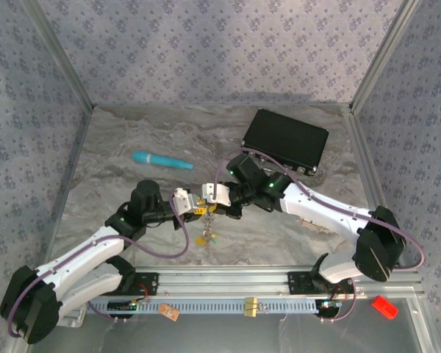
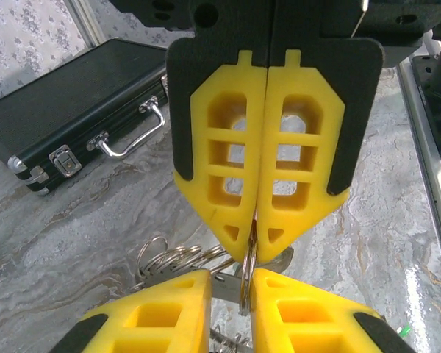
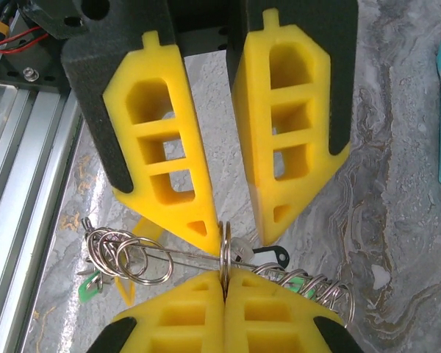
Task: Put the keys on the keyring
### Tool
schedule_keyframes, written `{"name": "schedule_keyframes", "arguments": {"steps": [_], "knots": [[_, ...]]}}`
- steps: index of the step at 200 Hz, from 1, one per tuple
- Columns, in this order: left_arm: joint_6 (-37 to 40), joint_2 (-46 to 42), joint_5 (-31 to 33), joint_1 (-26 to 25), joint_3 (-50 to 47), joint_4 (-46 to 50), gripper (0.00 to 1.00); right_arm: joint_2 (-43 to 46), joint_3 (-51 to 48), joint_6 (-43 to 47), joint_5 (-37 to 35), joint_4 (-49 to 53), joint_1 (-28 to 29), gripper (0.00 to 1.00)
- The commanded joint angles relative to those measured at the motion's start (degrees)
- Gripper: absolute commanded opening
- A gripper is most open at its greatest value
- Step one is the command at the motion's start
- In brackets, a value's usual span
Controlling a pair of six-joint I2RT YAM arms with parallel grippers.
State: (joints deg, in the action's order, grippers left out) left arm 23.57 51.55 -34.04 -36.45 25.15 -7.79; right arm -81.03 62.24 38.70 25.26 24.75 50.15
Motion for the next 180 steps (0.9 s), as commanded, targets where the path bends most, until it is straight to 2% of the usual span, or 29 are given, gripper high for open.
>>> {"name": "schedule_keyframes", "arguments": {"steps": [1,25,46,68,88,110,180], "knots": [[0.95,0.25,-1.81,-0.35,2.06,-0.45,0.17,-0.53,3.04,1.71,-0.60,1.78,1.04,0.00],[0.95,0.37,-2.30,-0.32,2.14,-0.48,0.13,-0.81,3.66,1.94,-1.24,2.51,1.44,0.00],[0.95,0.24,-2.76,-0.30,2.06,-0.83,0.04,1.24,1.81,-0.93,0.94,-0.49,0.04,0.00],[-0.40,-0.19,-3.13,-0.38,0.87,-3.41,0.00,5.09,-3.01,-5.25,4.39,-6.10,-2.34,0.20],[-3.40,-0.31,-3.58,-0.45,-1.46,-9.26,0.00,7.25,-7.43,-8.99,7.64,-11.38,-4.05,0.27],[-5.39,-0.20,-3.69,-0.39,-3.32,-13.86,0.00,8.10,-11.05,-11.44,8.82,-15.28,-4.71,0.29],[-5.29,0.22,-4.01,-0.51,-3.64,-13.76,0.00,5.96,-11.19,-12.86,7.48,-17.38,-4.80,0.29]]}}
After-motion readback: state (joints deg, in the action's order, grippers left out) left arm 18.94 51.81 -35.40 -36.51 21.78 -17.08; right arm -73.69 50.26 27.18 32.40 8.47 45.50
